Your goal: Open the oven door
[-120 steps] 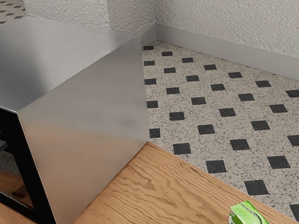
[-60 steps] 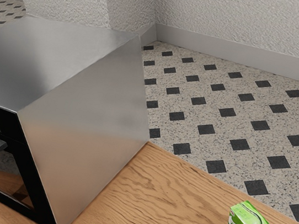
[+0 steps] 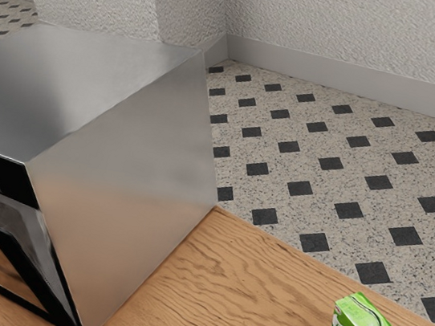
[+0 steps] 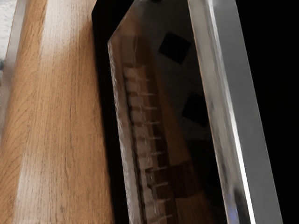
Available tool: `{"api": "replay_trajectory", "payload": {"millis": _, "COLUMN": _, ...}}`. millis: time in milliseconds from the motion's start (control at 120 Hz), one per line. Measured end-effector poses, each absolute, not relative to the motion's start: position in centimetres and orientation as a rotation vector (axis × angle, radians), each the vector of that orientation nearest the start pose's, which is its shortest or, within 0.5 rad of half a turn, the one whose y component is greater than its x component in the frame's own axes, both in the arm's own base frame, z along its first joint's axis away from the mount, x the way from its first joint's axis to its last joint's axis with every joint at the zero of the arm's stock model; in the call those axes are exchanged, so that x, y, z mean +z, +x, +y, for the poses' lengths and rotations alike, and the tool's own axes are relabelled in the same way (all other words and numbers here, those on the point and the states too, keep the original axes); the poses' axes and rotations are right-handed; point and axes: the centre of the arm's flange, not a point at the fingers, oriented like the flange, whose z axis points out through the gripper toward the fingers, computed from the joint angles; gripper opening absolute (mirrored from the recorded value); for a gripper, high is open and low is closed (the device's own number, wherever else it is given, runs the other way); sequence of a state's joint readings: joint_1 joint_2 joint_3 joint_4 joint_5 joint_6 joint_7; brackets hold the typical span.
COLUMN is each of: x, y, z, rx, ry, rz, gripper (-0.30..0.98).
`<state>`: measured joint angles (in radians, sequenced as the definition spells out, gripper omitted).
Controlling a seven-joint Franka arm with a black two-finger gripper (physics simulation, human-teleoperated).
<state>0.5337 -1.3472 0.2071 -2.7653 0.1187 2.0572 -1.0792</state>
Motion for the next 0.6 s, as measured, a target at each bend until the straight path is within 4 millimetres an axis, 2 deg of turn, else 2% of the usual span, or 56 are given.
{"api": "replay_trajectory", "payload": {"millis": 92, "x": 56.7, "y": 12.1, "z": 17.0, "rx": 0.88, "ry": 1.764, "rz": 2.107, "gripper": 0.68}}
{"api": "replay_trajectory", "payload": {"millis": 208, "x": 55.7, "y": 9.2, "z": 16.2, "rx": 0.957, "ry": 1.688, "rz": 2.112, "gripper": 0.69}}
{"api": "replay_trajectory", "payload": {"millis": 333, "x": 54.2, "y": 3.4, "z": 17.3, "rx": 0.987, "ry": 1.46, "rz": 2.185, "gripper": 0.68}}
{"api": "replay_trajectory", "payload": {"millis": 392, "x": 53.8, "y": 1.5, "z": 17.2, "rx": 0.995, "ry": 1.399, "rz": 2.21, "gripper": 0.68}}
{"api": "replay_trajectory", "payload": {"millis": 442, "x": 54.3, "y": 0.8, "z": 17.0, "rx": 0.996, "ry": 1.402, "rz": 2.228, "gripper": 0.68}}
{"api": "replay_trajectory", "payload": {"millis": 475, "x": 56.0, "y": 1.8, "z": 16.4, "rx": 1.002, "ry": 1.468, "rz": 2.232, "gripper": 0.68}}
{"api": "replay_trajectory", "payload": {"millis": 508, "x": 59.4, "y": 4.0, "z": 14.6, "rx": 1.026, "ry": 1.576, "rz": 2.217, "gripper": 0.68}}
{"api": "replay_trajectory", "payload": {"millis": 542, "x": 63.3, "y": 6.5, "z": 11.8, "rx": 1.07, "ry": 1.675, "rz": 2.195, "gripper": 0.68}}
{"api": "replay_trajectory", "payload": {"millis": 575, "x": 68.4, "y": 10.6, "z": 7.9, "rx": 1.105, "ry": 1.792, "rz": 2.148, "gripper": 0.68}}
{"api": "replay_trajectory", "payload": {"millis": 600, "x": 72.0, "y": 14.6, "z": 4.5, "rx": 1.104, "ry": 1.897, "rz": 2.084, "gripper": 0.68}}
